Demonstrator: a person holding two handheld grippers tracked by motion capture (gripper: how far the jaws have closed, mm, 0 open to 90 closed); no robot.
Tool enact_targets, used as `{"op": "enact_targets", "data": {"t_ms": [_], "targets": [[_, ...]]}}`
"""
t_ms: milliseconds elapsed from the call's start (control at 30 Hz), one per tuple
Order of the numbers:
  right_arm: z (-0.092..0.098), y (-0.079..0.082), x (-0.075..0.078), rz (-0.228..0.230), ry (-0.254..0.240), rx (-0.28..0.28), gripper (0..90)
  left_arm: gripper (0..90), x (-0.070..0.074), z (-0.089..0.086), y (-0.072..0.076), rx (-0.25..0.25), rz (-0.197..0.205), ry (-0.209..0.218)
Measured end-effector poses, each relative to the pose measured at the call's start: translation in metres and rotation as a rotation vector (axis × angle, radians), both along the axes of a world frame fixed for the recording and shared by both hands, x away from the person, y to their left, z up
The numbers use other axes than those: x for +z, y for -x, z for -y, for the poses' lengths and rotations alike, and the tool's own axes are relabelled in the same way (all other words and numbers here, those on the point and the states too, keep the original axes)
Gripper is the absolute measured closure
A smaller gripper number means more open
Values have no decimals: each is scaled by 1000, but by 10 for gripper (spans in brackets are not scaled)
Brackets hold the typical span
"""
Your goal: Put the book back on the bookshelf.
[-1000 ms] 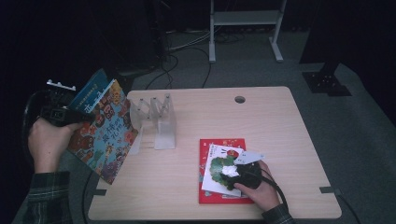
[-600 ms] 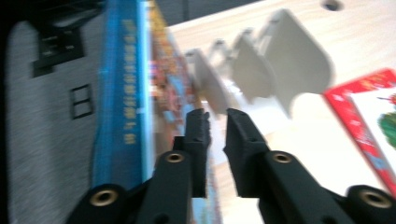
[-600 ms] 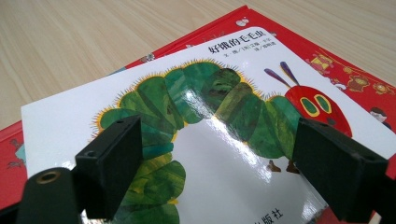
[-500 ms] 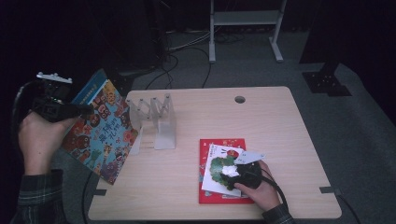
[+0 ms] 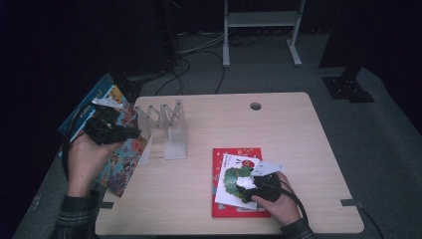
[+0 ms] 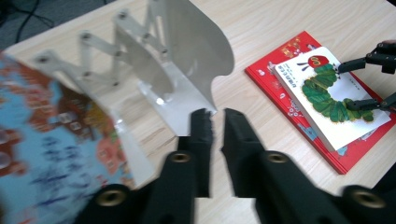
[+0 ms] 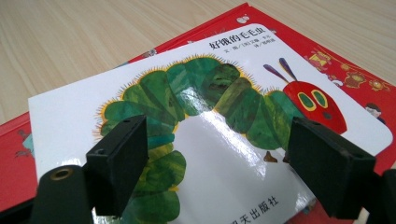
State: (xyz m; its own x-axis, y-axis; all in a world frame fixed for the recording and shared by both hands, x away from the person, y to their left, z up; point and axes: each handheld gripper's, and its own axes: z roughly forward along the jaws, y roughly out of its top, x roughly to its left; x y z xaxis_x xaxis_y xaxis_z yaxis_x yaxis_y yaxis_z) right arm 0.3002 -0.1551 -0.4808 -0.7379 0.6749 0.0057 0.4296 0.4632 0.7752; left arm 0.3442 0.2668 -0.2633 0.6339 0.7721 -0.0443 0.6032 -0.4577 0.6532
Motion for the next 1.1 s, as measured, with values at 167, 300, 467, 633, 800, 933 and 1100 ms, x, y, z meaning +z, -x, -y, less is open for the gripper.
{"op": "enact_targets", "data": {"t_ms": [167, 300, 467, 633, 800, 933, 1100], "targets": [[4, 3, 1, 0, 6, 2, 200, 544, -35, 19, -3, -71, 7, 21], [10, 6, 2, -1, 2, 0, 212, 395, -64, 33, -4, -129, 23, 17], [18, 9, 3, -9, -6, -2, 222, 259, -96, 49, -4, -177, 45, 10], [30, 13, 5, -9, -16, -5, 233, 158, -122, 67, -5, -190, 11, 24], [42, 17, 5, -6, -17, -4, 275, 31, -145, 83, -3, -181, 26, 26], [49, 20, 4, -7, -20, -5, 278, 27, -155, 90, 0, -207, 24, 27], [56, 25, 2, -4, -22, -14, 242, 27, -166, 96, 4, -231, 4, 1]]}}
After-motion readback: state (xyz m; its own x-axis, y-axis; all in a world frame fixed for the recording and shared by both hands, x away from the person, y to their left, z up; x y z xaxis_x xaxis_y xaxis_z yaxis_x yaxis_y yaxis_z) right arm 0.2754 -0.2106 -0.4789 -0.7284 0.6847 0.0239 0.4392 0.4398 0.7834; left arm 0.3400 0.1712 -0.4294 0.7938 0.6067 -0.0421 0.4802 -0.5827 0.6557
